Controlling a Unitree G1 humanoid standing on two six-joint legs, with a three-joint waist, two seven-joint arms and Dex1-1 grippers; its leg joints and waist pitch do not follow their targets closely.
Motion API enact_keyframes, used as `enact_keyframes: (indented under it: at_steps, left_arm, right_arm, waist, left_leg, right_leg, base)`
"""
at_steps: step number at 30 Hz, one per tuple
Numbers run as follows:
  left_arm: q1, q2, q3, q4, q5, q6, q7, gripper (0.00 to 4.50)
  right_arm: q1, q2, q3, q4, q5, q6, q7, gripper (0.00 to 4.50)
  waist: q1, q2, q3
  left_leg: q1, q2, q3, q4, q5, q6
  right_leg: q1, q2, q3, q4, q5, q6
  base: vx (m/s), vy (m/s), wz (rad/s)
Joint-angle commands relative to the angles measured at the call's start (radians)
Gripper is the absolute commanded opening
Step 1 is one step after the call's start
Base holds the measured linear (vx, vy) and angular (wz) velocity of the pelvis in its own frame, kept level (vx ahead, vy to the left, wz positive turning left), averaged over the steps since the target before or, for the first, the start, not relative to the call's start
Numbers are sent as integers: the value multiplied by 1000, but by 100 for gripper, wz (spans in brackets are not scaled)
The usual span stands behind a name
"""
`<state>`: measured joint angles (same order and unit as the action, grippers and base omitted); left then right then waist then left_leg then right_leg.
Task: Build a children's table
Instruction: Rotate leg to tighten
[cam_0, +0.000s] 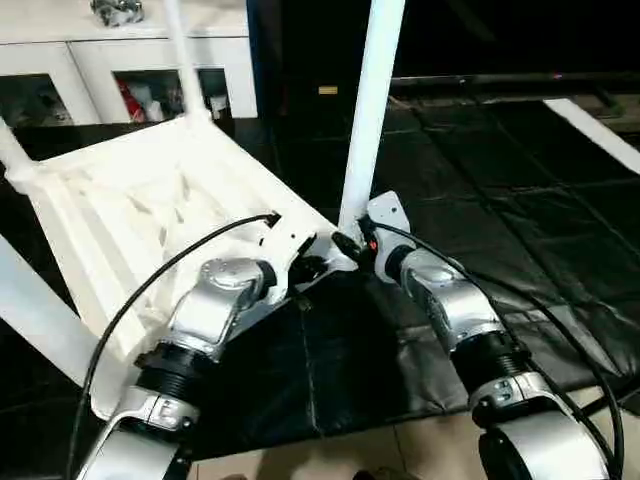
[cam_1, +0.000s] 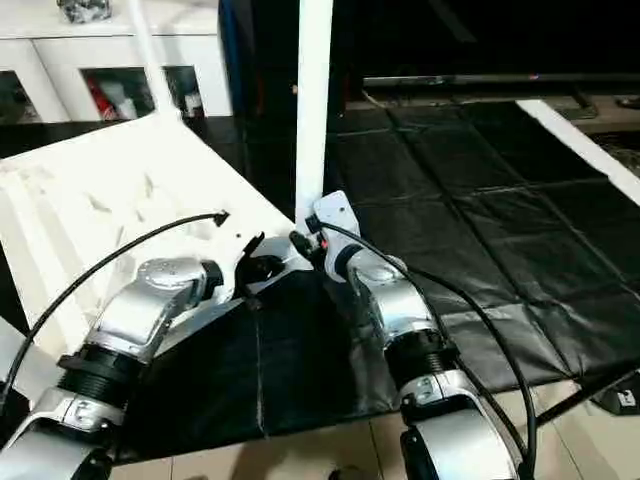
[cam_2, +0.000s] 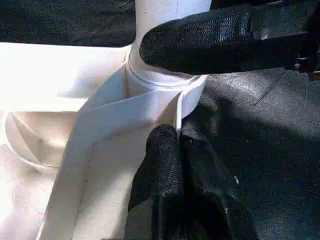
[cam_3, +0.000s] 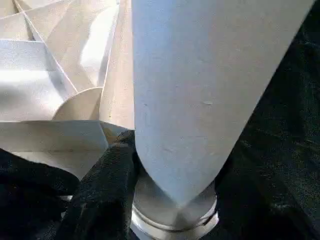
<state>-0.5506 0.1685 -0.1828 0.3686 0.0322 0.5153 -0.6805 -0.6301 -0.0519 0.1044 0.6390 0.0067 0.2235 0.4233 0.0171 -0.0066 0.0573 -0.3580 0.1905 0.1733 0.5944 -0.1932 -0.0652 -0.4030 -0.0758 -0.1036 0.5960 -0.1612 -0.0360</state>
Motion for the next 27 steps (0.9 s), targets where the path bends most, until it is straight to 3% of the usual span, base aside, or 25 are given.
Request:
enact_keyframes:
  at_steps: [1, 5, 8, 11, 13, 21, 22, 24, 27]
  left_arm:
    - [-29, -20, -21, -29, -4, -4, 12, 0]
    - [-18, 18, -24, -27, 0, -14, -13, 0]
    - [-13, 50, -30, -20, 4, -34, -44, 0]
    - [-11, 70, -37, -13, 5, -61, -72, 0]
    - [-8, 99, -52, -7, -5, -93, -131, 0]
    - [-3, 186, -91, 25, -19, -182, -294, 0]
    - [-5, 218, -107, 29, -23, -208, -362, 0]
    - [-12, 245, -123, 41, -25, -261, -423, 0]
    - [-14, 272, -143, 37, -36, -309, -504, 0]
  right_arm:
    - [29, 30, 30, 7, 16, 4, 47, 267]
    - [67, -28, 0, -47, 65, -3, 128, 298]
    - [86, -78, -12, -74, 87, -3, 202, 327]
    - [96, -114, -18, -87, 99, -10, 258, 356]
    - [102, -170, -27, -96, 115, -26, 339, 362]
    - [112, -305, -12, -118, 135, -61, 534, 441]
    - [115, -334, -4, -128, 142, -78, 597, 441]
    - [117, -356, 6, -143, 159, -80, 667, 447]
    - [117, -374, 27, -152, 170, -96, 745, 447]
  waist:
    - [8, 6, -70]
    - [21, 5, -71]
    - [23, 4, -71]
    - [21, 1, -71]
    - [24, 2, -71]
    - [31, 0, -71]
    - [32, -4, -70]
    - [35, -3, -70]
    - [42, -1, -70]
  left_leg:
    - [1, 37, -12, -63, -167, 53]
    - [5, 39, -11, -65, -172, 52]
    - [1, 37, -11, -64, -168, 57]
    - [-3, 35, -12, -63, -167, 62]
    - [1, 37, -11, -61, -170, 64]
    - [0, 36, -10, -60, -161, 76]
    - [0, 35, -9, -59, -170, 79]
    - [2, 38, -10, -61, -171, 81]
    - [5, 42, -10, -62, -174, 79]
  right_leg:
    - [58, -74, 56, -76, -273, -185]
    - [58, -72, 59, -74, -253, -177]
    - [62, -73, 59, -73, -243, -181]
    - [64, -74, 56, -76, -270, -176]
    - [61, -75, 58, -79, -293, -170]
    - [61, -73, 56, -74, -274, -181]
    - [61, -74, 55, -78, -299, -175]
    - [60, -74, 56, -78, -315, -166]
    - [57, -73, 56, -75, -298, -180]
  base:
    - [0, 0, 0]
    - [0, 0, 0]
    - [0, 0, 0]
    - [0, 0, 0]
    - [0, 0, 0]
    - [0, 0, 0]
    - [0, 0, 0]
    - [0, 0, 0]
    - [0, 0, 0]
